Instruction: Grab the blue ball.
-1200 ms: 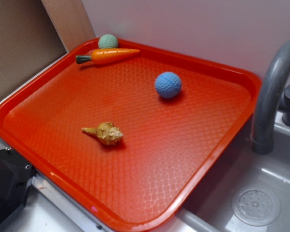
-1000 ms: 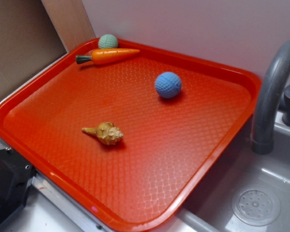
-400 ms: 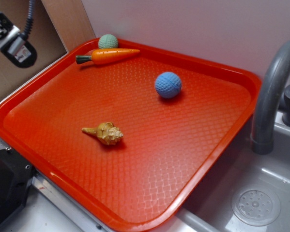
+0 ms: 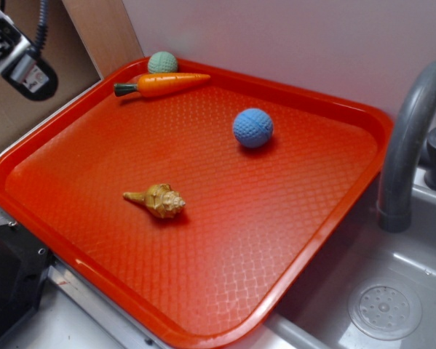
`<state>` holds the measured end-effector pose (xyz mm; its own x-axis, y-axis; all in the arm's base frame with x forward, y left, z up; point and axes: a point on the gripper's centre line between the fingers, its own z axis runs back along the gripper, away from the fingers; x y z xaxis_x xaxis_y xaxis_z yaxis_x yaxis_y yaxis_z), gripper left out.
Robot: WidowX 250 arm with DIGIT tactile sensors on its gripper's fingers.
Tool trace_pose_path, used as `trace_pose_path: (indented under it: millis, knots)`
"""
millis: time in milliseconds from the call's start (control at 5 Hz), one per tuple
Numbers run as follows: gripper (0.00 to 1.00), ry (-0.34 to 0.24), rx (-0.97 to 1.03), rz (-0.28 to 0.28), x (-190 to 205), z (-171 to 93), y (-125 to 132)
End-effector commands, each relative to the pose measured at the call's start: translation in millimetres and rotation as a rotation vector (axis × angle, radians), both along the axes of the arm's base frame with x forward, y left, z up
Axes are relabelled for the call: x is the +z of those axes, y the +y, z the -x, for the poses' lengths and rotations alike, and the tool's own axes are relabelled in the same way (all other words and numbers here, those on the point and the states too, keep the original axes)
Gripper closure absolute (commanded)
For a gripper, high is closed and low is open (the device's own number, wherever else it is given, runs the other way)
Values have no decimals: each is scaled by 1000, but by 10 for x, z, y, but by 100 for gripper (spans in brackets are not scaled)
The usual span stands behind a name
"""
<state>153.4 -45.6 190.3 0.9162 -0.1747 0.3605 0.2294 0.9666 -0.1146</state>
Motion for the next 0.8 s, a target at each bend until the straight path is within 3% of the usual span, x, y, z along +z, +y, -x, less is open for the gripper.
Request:
trace_pose_path:
  millis: [0, 200, 400, 600]
  knots:
    - [0, 15, 36, -130, -274, -483, -371]
    - [0, 31, 24, -159, -634, -786, -583]
    - [0, 54, 9, -141, -911, -1013, -634]
    - [0, 41, -31, -47, -1157, -1266, -718]
